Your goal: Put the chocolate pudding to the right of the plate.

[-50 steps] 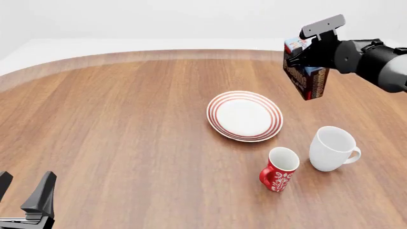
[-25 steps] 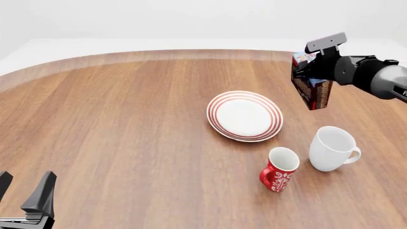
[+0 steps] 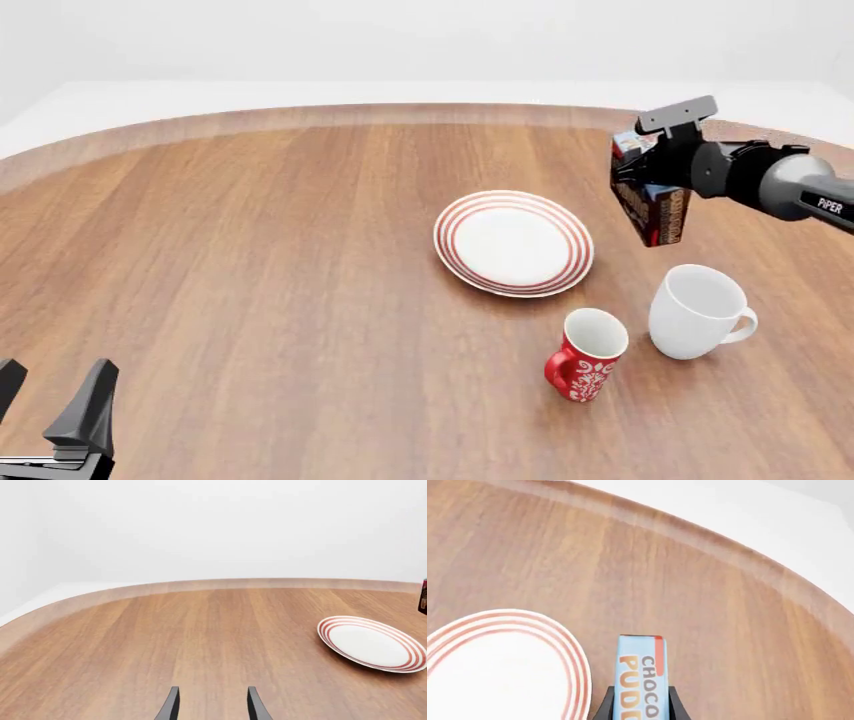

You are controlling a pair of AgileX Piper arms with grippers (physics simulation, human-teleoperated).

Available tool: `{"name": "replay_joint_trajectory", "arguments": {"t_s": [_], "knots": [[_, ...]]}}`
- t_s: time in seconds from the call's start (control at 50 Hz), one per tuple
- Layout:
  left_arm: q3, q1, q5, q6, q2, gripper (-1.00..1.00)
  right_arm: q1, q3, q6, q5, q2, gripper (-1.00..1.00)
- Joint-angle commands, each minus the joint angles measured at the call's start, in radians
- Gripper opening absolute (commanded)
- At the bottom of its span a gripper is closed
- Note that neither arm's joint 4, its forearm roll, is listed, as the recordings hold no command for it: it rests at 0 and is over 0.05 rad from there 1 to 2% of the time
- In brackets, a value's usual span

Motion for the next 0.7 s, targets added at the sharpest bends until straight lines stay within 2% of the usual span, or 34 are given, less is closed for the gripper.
{"name": "replay_joint_trajectory", "arguments": {"t_s": [0.02, 0.7], "knots": [[0.000, 0.000, 0.000, 0.000, 0.000, 1.00, -0.014, 0.010, 0.004, -0.032, 0.045, -1.00], [0.000, 0.000, 0.000, 0.000, 0.000, 1.00, -0.034, 0.006, 0.002, -0.081, 0.147, -1.00]]}}
